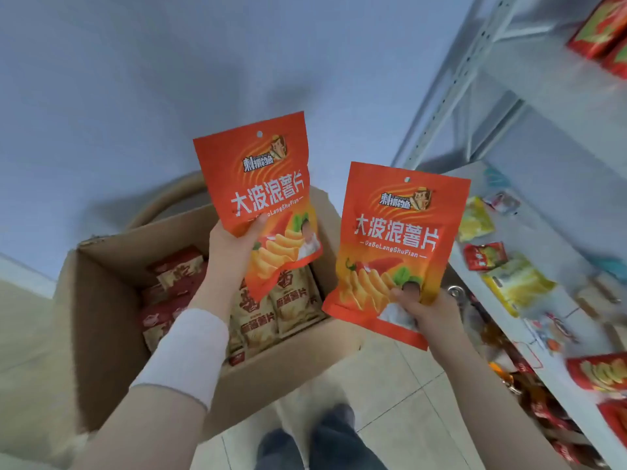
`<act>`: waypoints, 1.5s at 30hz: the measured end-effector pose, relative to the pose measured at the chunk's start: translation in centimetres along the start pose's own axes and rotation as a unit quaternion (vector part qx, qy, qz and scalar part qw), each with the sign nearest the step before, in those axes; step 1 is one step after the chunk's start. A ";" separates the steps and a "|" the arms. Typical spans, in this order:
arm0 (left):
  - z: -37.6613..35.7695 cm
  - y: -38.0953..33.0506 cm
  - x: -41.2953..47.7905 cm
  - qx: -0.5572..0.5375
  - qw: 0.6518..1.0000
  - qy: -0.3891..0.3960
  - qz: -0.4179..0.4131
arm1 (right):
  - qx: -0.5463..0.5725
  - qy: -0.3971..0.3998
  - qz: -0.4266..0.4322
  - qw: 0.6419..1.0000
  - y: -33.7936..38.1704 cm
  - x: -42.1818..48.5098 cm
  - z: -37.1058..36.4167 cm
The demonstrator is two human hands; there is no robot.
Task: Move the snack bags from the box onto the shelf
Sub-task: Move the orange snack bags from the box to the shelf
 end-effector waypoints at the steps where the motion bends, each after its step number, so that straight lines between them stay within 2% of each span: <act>1: -1.7 -1.6 -1.3 -0.009 1.000 0.016 -0.009 | 0.022 -0.024 -0.001 0.999 0.0 0.1 2.8; 5: -10.7 -8.1 -7.8 -0.029 0.992 0.100 -0.073 | 0.103 -0.096 -0.006 0.990 -0.8 0.4 13.9; 9: -22.2 -13.8 -17.6 -0.046 0.973 0.178 -0.137 | 0.139 -0.163 0.010 0.977 -2.8 1.9 26.7; 15: -39.4 -19.3 -34.4 -0.077 0.922 0.326 -0.197 | 0.175 -0.272 0.015 0.946 -7.8 4.8 46.7; 20: -49.8 -20.7 -44.6 -0.076 0.881 0.412 -0.221 | 0.247 -0.347 0.007 0.905 -11.7 6.7 58.3; 26: -60.1 -19.4 -51.3 -0.047 0.847 0.481 -0.220 | 0.265 -0.388 -0.037 0.882 -16.2 11.2 65.2; 30: -67.3 -20.0 -53.9 -0.040 0.831 0.508 -0.223 | 0.269 -0.405 -0.035 0.873 -16.6 15.4 68.9; 35: -78.9 -20.9 -54.8 -0.002 0.812 0.541 -0.216 | 0.274 -0.419 -0.051 0.864 -16.8 23.5 73.5; 39: -87.8 -21.4 -55.2 0.047 0.792 0.553 -0.254 | 0.277 -0.415 -0.074 0.864 -16.4 30.9 75.9; 43: -94.8 -21.2 -57.1 0.034 0.766 0.613 -0.189 | 0.279 -0.426 -0.086 0.856 -16.3 37.3 78.5; 45: -97.9 -20.8 -57.3 0.047 0.764 0.620 -0.173 | 0.278 -0.425 -0.087 0.857 -16.4 40.1 79.5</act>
Point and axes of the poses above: each hand's wrist, its own x-axis towards the middle knuckle, its own z-axis out of the back of the hand, y = z × x, the point moved 9 cm from there along x, towards the middle knuckle, and after that the axes turned 14 degrees about -y, right-handed, at the moved point
